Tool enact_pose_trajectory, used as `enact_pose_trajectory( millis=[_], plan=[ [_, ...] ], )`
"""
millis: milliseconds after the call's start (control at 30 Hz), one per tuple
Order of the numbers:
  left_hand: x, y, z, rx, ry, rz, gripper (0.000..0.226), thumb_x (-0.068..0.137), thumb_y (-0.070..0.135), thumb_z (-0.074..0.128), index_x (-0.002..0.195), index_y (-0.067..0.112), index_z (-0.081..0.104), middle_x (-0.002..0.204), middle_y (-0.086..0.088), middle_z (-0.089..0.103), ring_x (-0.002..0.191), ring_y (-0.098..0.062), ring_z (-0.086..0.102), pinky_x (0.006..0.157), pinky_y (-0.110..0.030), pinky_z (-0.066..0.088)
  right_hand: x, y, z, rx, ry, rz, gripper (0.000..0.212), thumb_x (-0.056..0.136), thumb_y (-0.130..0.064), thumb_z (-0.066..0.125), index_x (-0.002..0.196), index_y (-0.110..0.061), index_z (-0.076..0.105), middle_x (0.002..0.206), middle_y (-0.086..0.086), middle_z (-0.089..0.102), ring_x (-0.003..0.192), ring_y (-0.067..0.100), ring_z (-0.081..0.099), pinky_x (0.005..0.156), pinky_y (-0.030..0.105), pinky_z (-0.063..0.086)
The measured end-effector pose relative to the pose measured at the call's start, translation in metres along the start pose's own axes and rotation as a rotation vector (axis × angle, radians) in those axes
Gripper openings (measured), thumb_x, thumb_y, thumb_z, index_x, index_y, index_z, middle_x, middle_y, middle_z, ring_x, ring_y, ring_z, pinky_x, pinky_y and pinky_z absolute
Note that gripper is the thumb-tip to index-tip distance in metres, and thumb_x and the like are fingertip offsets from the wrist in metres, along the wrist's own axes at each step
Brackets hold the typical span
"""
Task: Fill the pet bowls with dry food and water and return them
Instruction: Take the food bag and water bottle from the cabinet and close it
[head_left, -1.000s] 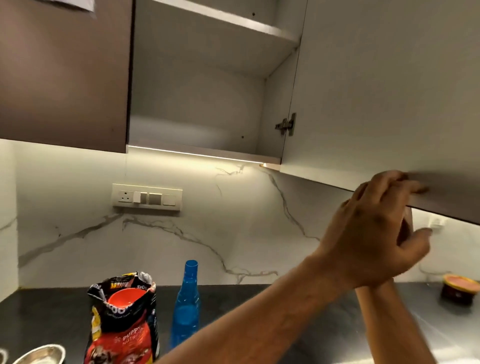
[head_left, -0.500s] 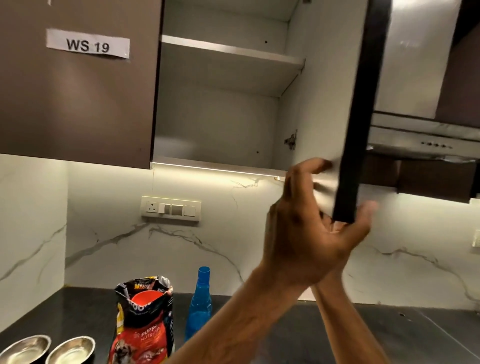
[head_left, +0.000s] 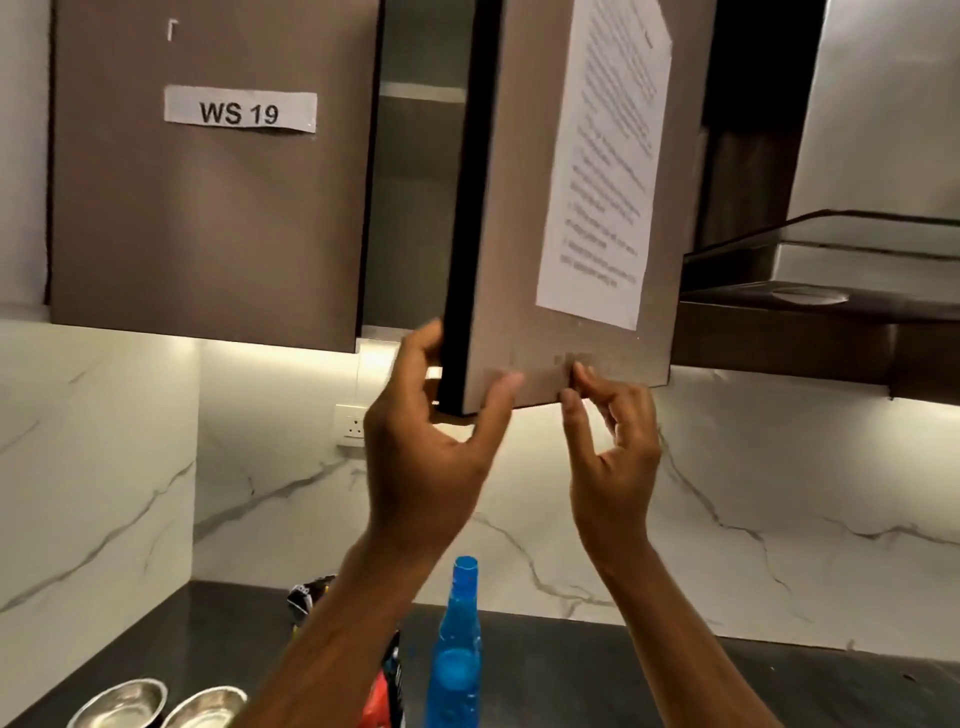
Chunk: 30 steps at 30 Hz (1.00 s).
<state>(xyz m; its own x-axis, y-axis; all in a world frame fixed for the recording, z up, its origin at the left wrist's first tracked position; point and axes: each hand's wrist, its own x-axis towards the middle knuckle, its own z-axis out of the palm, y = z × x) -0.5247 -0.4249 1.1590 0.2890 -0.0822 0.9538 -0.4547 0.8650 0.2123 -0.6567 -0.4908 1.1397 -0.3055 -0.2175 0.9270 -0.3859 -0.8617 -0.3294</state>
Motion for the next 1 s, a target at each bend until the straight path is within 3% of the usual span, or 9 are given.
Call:
enact_pose_trajectory(
  millis=[100,200,267,367,500,667,833,1000],
  plan=[
    [0.013,-0.047,-0.020,0.222,0.126,0.078,0.065,0.080,0.026,0.076,0.133,0.010,0.043,0.130,0.001,0.053,0.120,-0.006,0.049,0.092,-0.006,0.044,0.000,0.013,0.032,-0.152,-0.095,-0.086,0.037,0.090,-0.037,0.061,0.121,-0.017,0.064,0.112,0.000,0.060,0.103,0.011,0.056,0.086,0.020,0.052],
    [0.023,-0.101,-0.028,0.569,0.117,0.255,0.046,0.086,0.023,0.069,0.127,0.011,0.053,0.136,-0.008,0.040,0.124,-0.023,0.042,0.106,-0.025,0.037,-0.002,0.028,0.063,-0.335,-0.164,-0.169,0.044,0.086,-0.029,0.069,0.127,-0.017,0.061,0.115,0.004,0.059,0.105,0.009,0.052,0.084,0.006,0.040],
    [0.026,-0.136,-0.033,0.758,0.004,0.353,0.042,0.087,0.022,0.064,0.126,0.012,0.056,0.140,-0.011,0.044,0.129,-0.030,0.038,0.109,-0.044,0.032,-0.005,0.039,0.085,-0.414,-0.190,-0.210,0.050,0.082,-0.017,0.072,0.130,-0.015,0.059,0.117,0.008,0.059,0.107,0.016,0.055,0.083,0.012,0.045],
    [0.024,-0.167,-0.035,0.905,-0.258,0.369,0.063,0.082,0.027,0.062,0.139,0.010,0.043,0.149,-0.016,0.041,0.140,-0.036,0.029,0.113,-0.057,0.024,-0.004,0.056,0.109,-0.487,-0.183,-0.288,0.056,0.078,-0.005,0.074,0.131,-0.013,0.057,0.116,0.012,0.057,0.107,0.023,0.055,0.077,0.025,0.054],
    [0.021,-0.196,-0.028,1.031,-0.446,0.318,0.081,0.077,0.039,0.064,0.146,0.008,0.035,0.156,-0.019,0.025,0.145,-0.039,0.019,0.116,-0.059,0.011,-0.001,0.077,0.131,-0.598,-0.202,-0.357,0.060,0.074,0.001,0.074,0.131,-0.009,0.056,0.116,0.016,0.057,0.105,0.028,0.056,0.074,0.032,0.058],
    [0.037,-0.237,-0.018,1.066,-0.594,0.264,0.090,0.072,0.043,0.071,0.146,0.007,0.035,0.155,-0.021,0.026,0.143,-0.041,0.022,0.115,-0.061,0.012,0.006,0.095,0.153,-0.736,-0.320,-0.377,0.067,0.074,-0.003,0.072,0.137,-0.005,0.051,0.119,0.017,0.057,0.105,0.030,0.055,0.081,0.036,0.056],
    [0.048,-0.273,-0.006,1.060,-0.688,0.259,0.097,0.073,0.048,0.068,0.148,0.004,0.027,0.156,-0.025,0.021,0.144,-0.043,0.017,0.116,-0.056,0.010,0.010,0.110,0.169,-0.860,-0.388,-0.367,0.071,0.075,-0.011,0.071,0.141,-0.004,0.045,0.126,0.017,0.055,0.108,0.030,0.053,0.090,0.037,0.051],
    [0.049,-0.287,-0.002,0.991,-0.724,0.287,0.098,0.075,0.040,0.069,0.150,0.003,0.017,0.157,-0.025,0.010,0.145,-0.044,0.007,0.118,-0.055,0.007,0.010,0.118,0.174,-0.922,-0.401,-0.353,0.074,0.077,-0.017,0.071,0.143,-0.004,0.041,0.132,0.018,0.052,0.113,0.032,0.052,0.096,0.037,0.047]
  ],
)
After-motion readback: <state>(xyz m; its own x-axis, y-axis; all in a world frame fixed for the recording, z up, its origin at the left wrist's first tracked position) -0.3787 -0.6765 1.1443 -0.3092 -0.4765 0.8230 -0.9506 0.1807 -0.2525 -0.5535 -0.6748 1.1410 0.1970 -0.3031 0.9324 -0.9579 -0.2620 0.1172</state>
